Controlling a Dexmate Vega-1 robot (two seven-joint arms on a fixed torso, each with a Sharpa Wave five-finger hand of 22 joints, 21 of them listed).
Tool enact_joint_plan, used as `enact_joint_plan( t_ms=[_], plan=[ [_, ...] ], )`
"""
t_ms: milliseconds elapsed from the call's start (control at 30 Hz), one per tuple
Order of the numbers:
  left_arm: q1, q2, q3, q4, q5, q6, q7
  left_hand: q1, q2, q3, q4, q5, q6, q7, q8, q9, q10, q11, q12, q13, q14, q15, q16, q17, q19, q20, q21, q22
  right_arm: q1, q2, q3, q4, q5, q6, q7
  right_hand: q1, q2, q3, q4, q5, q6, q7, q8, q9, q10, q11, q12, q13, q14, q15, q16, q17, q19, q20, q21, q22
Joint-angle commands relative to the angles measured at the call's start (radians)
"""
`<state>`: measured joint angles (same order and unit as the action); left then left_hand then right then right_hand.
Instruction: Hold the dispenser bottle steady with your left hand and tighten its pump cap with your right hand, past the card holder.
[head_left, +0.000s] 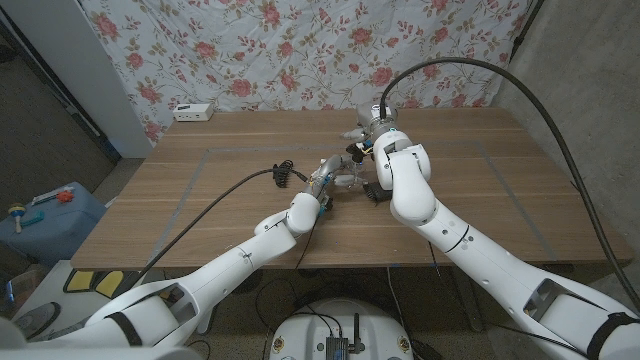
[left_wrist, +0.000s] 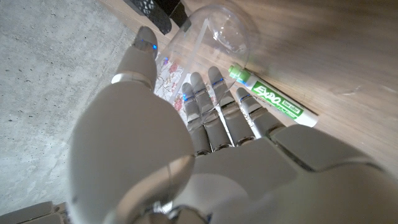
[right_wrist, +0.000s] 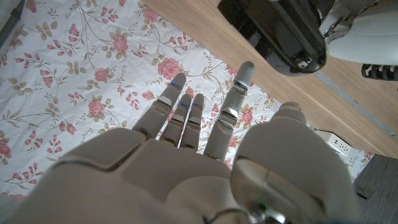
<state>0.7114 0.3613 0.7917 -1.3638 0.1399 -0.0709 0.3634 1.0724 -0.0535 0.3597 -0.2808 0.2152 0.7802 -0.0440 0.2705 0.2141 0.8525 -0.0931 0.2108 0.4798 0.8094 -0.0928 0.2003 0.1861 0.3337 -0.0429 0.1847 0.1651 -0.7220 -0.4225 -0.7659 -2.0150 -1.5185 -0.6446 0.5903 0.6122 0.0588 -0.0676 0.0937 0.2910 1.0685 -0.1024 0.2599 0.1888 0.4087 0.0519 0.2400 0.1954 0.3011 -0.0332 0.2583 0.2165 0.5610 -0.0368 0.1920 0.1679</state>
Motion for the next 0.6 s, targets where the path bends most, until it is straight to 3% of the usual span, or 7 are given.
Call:
enact_joint_plan(
  t_ms=[33, 267, 433, 600],
  plan=[
    [0.004, 0.009, -0.006, -0.008, -0.001, -0.003, -0.001, -0.129, 0.171, 0.122, 0.124, -0.004, 0.187, 0.003, 0.003, 0.001, 0.005, 0.0, 0.006, 0.003, 0.003, -0.048, 0.005, 0.003, 0.0, -0.043, 0.004, 0.003, -0.02, -0.013, 0.036, -0.048, 0.061, 0.009, -0.022, -0.007, -0.003, -0.009, 0.002, -0.002, -0.075, 0.005, -0.031, 0.007, -0.02, -0.002, -0.015, 0.004, -0.012, 0.013, -0.014, 0.005, -0.011, 0.014, -0.004, 0.003],
    [0.0, 0.008, -0.008, 0.001, -0.002, -0.011, -0.003, -0.133, 0.171, 0.122, 0.127, -0.004, 0.184, -0.004, 0.002, 0.001, 0.003, -0.003, 0.006, 0.004, 0.004, -0.047, 0.004, 0.002, -0.001, -0.043, 0.004, 0.003, -0.017, -0.056, 0.066, -0.1, 0.139, 0.041, 0.035, 0.007, -0.007, -0.015, -0.012, -0.007, -0.25, -0.008, -0.079, 0.015, -0.091, 0.006, -0.047, 0.007, -0.066, 0.035, -0.044, 0.007, -0.063, 0.028, -0.011, 0.003],
    [-0.001, 0.008, -0.009, 0.004, -0.002, -0.013, -0.002, -0.135, 0.172, 0.123, 0.128, -0.004, 0.183, -0.005, 0.001, 0.001, 0.004, -0.005, 0.006, 0.004, 0.005, -0.047, 0.004, 0.002, 0.0, -0.042, 0.004, 0.003, -0.012, -0.082, 0.08, -0.131, 0.173, 0.052, 0.083, 0.03, -0.008, -0.012, -0.031, -0.009, -0.375, -0.021, -0.085, 0.02, -0.16, 0.007, -0.059, 0.009, -0.12, 0.055, -0.06, 0.007, -0.116, 0.046, -0.014, 0.003],
    [-0.001, 0.008, -0.01, 0.005, -0.001, -0.013, 0.0, -0.142, 0.174, 0.123, 0.133, -0.004, 0.184, -0.01, 0.002, 0.001, 0.004, -0.006, 0.006, 0.004, 0.007, -0.049, 0.004, 0.002, 0.0, -0.042, 0.004, 0.003, 0.002, -0.112, 0.088, -0.156, 0.205, 0.072, 0.136, 0.041, -0.009, -0.012, -0.042, -0.009, -0.457, -0.023, -0.085, 0.023, -0.22, 0.006, -0.064, 0.01, -0.171, 0.074, -0.07, 0.006, -0.155, 0.053, -0.016, 0.002]
  ],
)
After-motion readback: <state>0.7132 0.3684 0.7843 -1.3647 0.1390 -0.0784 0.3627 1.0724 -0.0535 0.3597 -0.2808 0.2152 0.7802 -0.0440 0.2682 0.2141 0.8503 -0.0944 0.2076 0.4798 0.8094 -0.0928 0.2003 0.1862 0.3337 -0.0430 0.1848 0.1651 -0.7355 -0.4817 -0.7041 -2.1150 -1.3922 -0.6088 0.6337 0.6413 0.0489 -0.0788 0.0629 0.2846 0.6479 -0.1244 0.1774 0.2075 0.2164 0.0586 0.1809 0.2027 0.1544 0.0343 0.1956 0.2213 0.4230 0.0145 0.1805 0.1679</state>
